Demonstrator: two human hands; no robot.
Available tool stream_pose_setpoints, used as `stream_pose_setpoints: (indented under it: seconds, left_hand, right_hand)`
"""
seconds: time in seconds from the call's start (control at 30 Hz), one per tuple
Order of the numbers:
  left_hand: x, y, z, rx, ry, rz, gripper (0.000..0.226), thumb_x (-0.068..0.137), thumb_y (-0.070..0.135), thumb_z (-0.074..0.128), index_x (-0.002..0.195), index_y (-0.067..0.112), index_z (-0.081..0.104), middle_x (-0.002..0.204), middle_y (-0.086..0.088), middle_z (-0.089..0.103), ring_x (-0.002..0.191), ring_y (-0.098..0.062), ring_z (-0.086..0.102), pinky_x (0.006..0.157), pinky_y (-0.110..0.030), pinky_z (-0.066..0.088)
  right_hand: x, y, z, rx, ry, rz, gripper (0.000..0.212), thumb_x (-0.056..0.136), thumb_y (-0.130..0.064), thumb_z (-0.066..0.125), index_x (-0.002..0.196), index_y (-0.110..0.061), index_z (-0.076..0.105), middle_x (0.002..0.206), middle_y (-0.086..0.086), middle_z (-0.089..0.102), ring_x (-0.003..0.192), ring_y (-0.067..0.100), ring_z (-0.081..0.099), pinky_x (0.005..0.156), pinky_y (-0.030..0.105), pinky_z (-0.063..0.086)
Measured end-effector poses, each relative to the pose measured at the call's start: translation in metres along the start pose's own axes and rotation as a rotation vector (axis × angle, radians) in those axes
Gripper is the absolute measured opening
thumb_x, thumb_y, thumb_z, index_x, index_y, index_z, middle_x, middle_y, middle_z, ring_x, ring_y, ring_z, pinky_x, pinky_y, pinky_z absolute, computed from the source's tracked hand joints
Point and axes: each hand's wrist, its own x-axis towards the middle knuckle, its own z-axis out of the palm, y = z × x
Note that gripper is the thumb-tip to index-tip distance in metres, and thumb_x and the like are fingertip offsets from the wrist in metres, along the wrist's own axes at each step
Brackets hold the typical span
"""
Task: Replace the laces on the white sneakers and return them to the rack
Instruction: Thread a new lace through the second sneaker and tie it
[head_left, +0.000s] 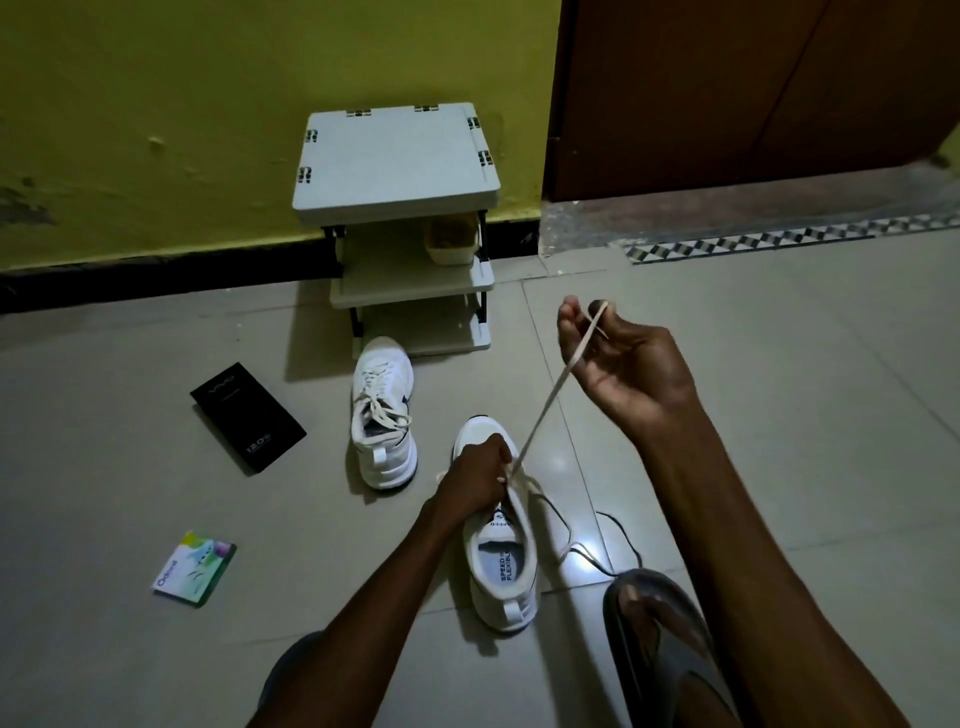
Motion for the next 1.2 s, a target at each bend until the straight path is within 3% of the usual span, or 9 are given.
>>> stream_pose_setpoints:
  seconds: [0.1,0.2,0.27,0.5,0.67,0.8,0.97,1.07,1.2]
  left_hand:
    - [-0.003,0.004,-0.012,0.007,0.142,0.078,0.027,0.073,0.004,0.058,0.094,0.021,0.061,0.09,-0.002,0.065,0.086,-0.024,0.063,0.074,-0.032,0.048]
    - [0.0,0.004,-0.026,-0.1,0.215,0.109,0.029,0.073,0.007,0.056,0.082,0.034,0.058,0.081,0.005,0.066,0.08,-0.02,0.063,0.076,-0.036,0.052]
    - [0.002,0.004,-0.034,-0.141,0.245,0.135,0.029,0.078,0.01,0.056,0.083,0.038,0.058,0.083,0.01,0.066,0.087,-0.019,0.061,0.083,-0.041,0.051]
    - [-0.004,-0.002,-0.028,-0.185,0.281,0.141,0.015,0.087,0.029,0.067,0.099,0.036,0.06,0.096,0.017,0.063,0.1,-0.014,0.053,0.094,-0.043,0.042]
    - [-0.002,-0.025,-0.01,-0.013,-0.038,0.041,0.07,0.071,0.043,0.08,0.132,0.021,0.053,0.133,-0.004,0.05,0.125,-0.025,0.046,0.104,-0.032,0.035]
    - [-0.004,-0.025,-0.002,-0.006,0.008,0.02,0.067,0.07,0.034,0.083,0.128,0.013,0.056,0.132,-0.007,0.05,0.127,-0.022,0.043,0.096,-0.023,0.026]
    - [0.001,-0.023,0.001,0.021,-0.023,-0.037,0.064,0.067,0.034,0.084,0.123,0.024,0.056,0.132,-0.003,0.047,0.126,-0.026,0.043,0.09,-0.023,0.024]
    - [0.003,-0.021,-0.003,0.035,-0.045,-0.043,0.06,0.072,0.034,0.081,0.125,0.02,0.058,0.133,-0.008,0.045,0.126,-0.029,0.044,0.098,-0.029,0.033]
    - [0.004,-0.026,-0.009,-0.001,-0.049,-0.051,0.05,0.076,0.02,0.079,0.121,0.012,0.06,0.128,-0.013,0.044,0.118,-0.029,0.051,0.096,-0.029,0.042]
  right_hand:
    - [0.013,0.022,-0.021,-0.692,0.191,0.041,0.012,0.098,-0.011,0.045,0.088,-0.01,0.052,0.104,0.014,0.072,0.04,0.005,0.042,0.035,0.016,0.033]
    - [0.023,0.058,-0.066,-1.655,0.34,0.014,0.023,0.091,-0.028,0.061,0.089,-0.005,0.066,0.09,0.013,0.075,0.044,0.009,0.049,0.05,0.027,0.045]
    - [0.024,0.077,-0.089,-1.927,0.229,0.221,0.032,0.088,-0.034,0.066,0.092,-0.002,0.07,0.087,0.015,0.074,0.059,0.018,0.062,0.068,0.035,0.054]
    - [0.02,0.086,-0.094,-2.051,0.188,0.157,0.018,0.083,-0.027,0.068,0.074,-0.013,0.074,0.075,0.008,0.072,0.075,0.025,0.069,0.07,0.033,0.055]
    - [0.016,0.069,-0.068,-1.97,0.152,0.068,0.018,0.082,-0.022,0.065,0.069,-0.017,0.077,0.057,-0.001,0.065,0.064,0.015,0.065,0.068,0.027,0.051]
    - [0.003,0.045,-0.03,-1.602,0.13,-0.043,0.024,0.088,-0.016,0.061,0.067,-0.016,0.074,0.058,-0.001,0.066,0.053,0.007,0.054,0.047,0.014,0.038]
    - [-0.008,0.011,0.006,-1.627,0.112,-0.149,0.024,0.09,-0.021,0.065,0.068,-0.016,0.075,0.064,0.0,0.071,0.058,0.004,0.058,0.057,0.02,0.041]
    - [-0.017,0.005,-0.001,-1.725,-0.047,0.048,0.019,0.092,-0.015,0.063,0.08,-0.008,0.077,0.055,-0.007,0.065,0.045,-0.002,0.048,0.048,0.016,0.035]
    - [-0.016,0.025,-0.038,-2.067,-0.252,0.669,0.012,0.085,-0.007,0.066,0.082,-0.013,0.076,0.076,0.004,0.073,0.051,0.007,0.052,0.043,0.016,0.04]
